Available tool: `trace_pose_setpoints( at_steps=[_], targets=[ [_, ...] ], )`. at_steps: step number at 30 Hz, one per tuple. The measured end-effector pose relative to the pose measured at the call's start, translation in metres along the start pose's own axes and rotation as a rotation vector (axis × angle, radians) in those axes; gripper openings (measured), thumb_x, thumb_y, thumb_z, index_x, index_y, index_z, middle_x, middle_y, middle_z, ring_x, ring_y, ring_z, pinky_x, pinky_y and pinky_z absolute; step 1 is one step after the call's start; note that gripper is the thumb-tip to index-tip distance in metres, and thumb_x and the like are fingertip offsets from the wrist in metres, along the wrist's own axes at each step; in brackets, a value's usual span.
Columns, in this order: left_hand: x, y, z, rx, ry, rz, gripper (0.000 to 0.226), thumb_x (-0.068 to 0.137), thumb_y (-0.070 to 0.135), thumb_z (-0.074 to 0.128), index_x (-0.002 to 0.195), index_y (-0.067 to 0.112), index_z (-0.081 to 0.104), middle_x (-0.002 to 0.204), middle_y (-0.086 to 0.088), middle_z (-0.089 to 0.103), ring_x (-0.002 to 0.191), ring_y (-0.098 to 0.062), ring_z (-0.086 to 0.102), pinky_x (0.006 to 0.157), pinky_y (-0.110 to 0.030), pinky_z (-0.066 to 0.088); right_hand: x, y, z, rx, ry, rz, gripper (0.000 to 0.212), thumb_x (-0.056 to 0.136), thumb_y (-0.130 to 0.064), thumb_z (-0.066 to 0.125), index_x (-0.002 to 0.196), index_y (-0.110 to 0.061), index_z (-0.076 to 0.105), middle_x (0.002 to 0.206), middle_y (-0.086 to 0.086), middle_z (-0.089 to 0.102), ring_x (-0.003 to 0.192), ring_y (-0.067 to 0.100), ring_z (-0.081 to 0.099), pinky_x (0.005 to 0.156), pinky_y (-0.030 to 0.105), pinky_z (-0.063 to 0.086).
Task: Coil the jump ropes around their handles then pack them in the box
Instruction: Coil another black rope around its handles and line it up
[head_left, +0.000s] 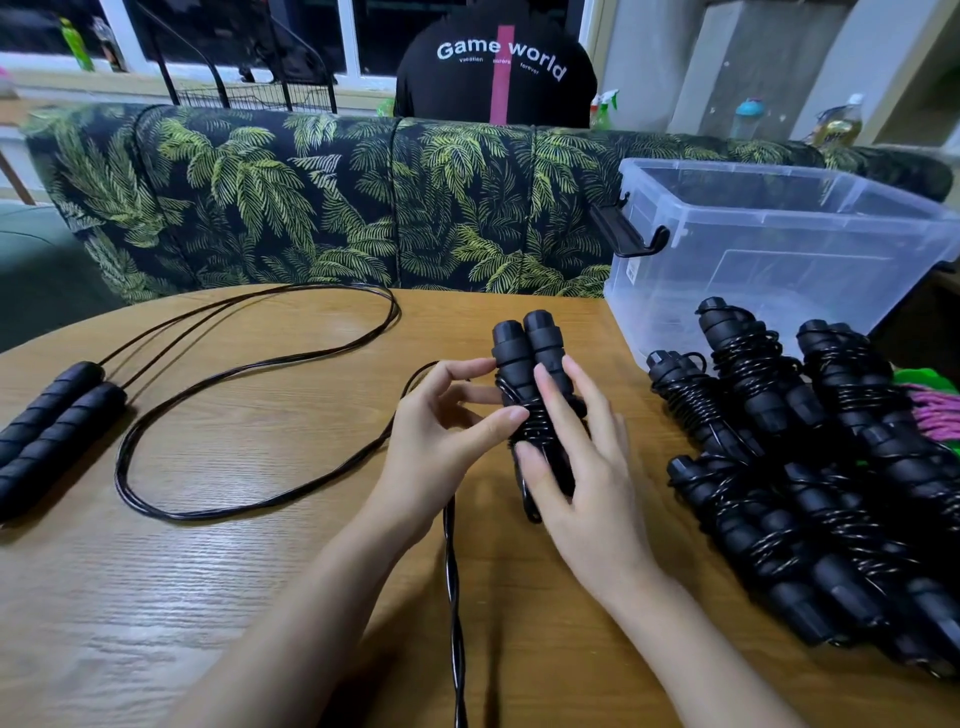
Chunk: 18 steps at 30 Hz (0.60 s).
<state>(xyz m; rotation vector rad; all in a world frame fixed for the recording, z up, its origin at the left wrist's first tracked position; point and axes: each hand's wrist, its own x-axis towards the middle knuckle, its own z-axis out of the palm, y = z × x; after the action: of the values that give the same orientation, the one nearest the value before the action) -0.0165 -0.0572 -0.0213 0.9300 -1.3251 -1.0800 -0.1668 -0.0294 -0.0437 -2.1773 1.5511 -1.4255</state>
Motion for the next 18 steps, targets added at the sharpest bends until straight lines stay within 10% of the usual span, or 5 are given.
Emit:
trace_pose_setpoints(
  at_steps=[6, 11, 18],
  targets=[
    [-0.0007, 0.0046, 0.0005, 0.043, -0.066, 0.037, 0.052, 0.073, 0.02, 0.08, 0.122, 0.013, 0.064, 0.1, -0.006, 0.075, 0.088, -0.008, 0.066, 0.074, -0.021, 0.05, -0.0007, 0.0023, -0.0004, 0.008, -0.039, 0.068, 0.084, 0.078, -0.056, 0.059, 0.153, -0.032, 0.029, 0.159, -0.018, 0.019, 0.143, 0.002, 0.025, 0.105, 0.005, 0.021],
    [-0.0015, 0.0054, 0.0002, 0.056, -0.132, 0.056, 0.056, 0.072, 0.019, 0.078, 0.125, 0.02, 0.063, 0.1, 0.002, 0.072, 0.074, -0.007, 0.064, 0.074, -0.02, 0.052, -0.0019, 0.0061, -0.0003, 0.02, -0.022, 0.096, 0.088, 0.08, -0.022, 0.077, 0.154, -0.022, 0.027, 0.16, -0.012, 0.023, 0.145, 0.01, 0.028, 0.108, 0.003, 0.016],
    [-0.0011, 0.0027, -0.0009, 0.136, -0.187, 0.104, 0.053, 0.078, 0.01, 0.077, 0.128, 0.022, 0.063, 0.101, 0.009, 0.072, 0.078, -0.003, 0.067, 0.08, -0.015, 0.049, -0.0017, 0.0086, 0.0009, 0.0, 0.044, 0.139, 0.085, 0.08, -0.025, 0.08, 0.152, -0.021, 0.034, 0.154, -0.007, 0.039, 0.138, 0.017, 0.042, 0.103, 0.01, 0.027]
  ],
)
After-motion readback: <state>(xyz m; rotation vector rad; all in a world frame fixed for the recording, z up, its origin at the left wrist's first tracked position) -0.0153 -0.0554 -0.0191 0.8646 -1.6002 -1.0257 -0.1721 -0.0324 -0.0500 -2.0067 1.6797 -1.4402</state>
